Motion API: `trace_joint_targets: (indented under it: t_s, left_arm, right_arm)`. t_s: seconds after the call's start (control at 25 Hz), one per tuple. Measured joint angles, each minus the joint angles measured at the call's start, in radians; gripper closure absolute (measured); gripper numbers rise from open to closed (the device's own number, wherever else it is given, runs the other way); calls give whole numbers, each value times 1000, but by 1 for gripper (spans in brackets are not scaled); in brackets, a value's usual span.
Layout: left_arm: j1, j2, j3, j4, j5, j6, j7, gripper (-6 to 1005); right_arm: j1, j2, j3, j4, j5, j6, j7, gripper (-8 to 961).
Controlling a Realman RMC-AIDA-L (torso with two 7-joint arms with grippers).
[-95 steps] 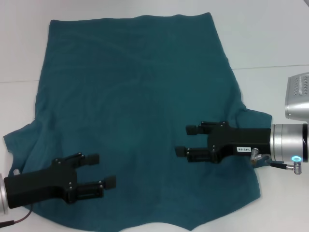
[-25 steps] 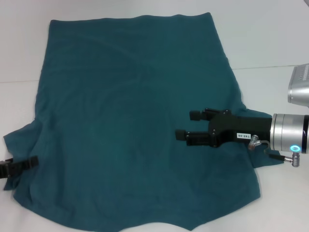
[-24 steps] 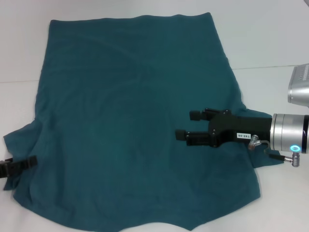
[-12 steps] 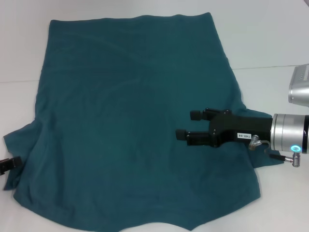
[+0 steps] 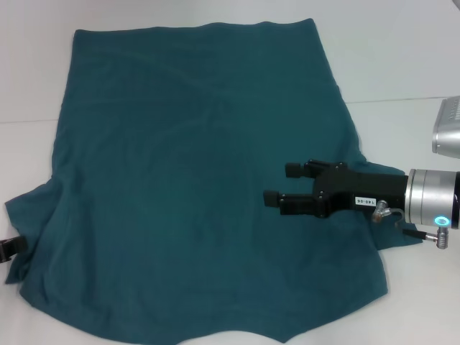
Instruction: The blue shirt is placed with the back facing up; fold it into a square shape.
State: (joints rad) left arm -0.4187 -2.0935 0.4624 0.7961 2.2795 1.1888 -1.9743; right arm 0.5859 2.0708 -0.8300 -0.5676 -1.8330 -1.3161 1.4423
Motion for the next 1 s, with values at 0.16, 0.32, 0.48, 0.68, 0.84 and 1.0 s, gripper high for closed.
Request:
trace_joint_targets:
  t_s: [0.16, 0.32, 0.48, 0.68, 0.84, 1.0]
  left_arm:
    - [-1, 0, 0, 0, 0, 0, -1, 984]
    - [-2, 2, -8, 6, 0, -5, -1, 1001]
    - [6, 10, -13, 33, 2, -31, -11, 998]
    - [11, 23, -61, 57, 37, -38, -15, 988]
    - [7, 33, -94, 71, 72, -42, -15, 979]
    - [3, 41, -104, 90, 81, -45, -15, 971]
  right_arm:
    - [0, 1, 0, 0, 0, 0, -2, 21]
    - [-1, 3, 2, 0, 0, 0, -2, 22]
    - [-1, 5, 2, 5, 0, 0, -1, 22]
    - [0, 13, 2, 6, 0, 0, 3, 22]
    - [2, 15, 2, 10, 0, 0, 6, 21]
    - [5, 16, 2, 11, 0, 0, 6, 22]
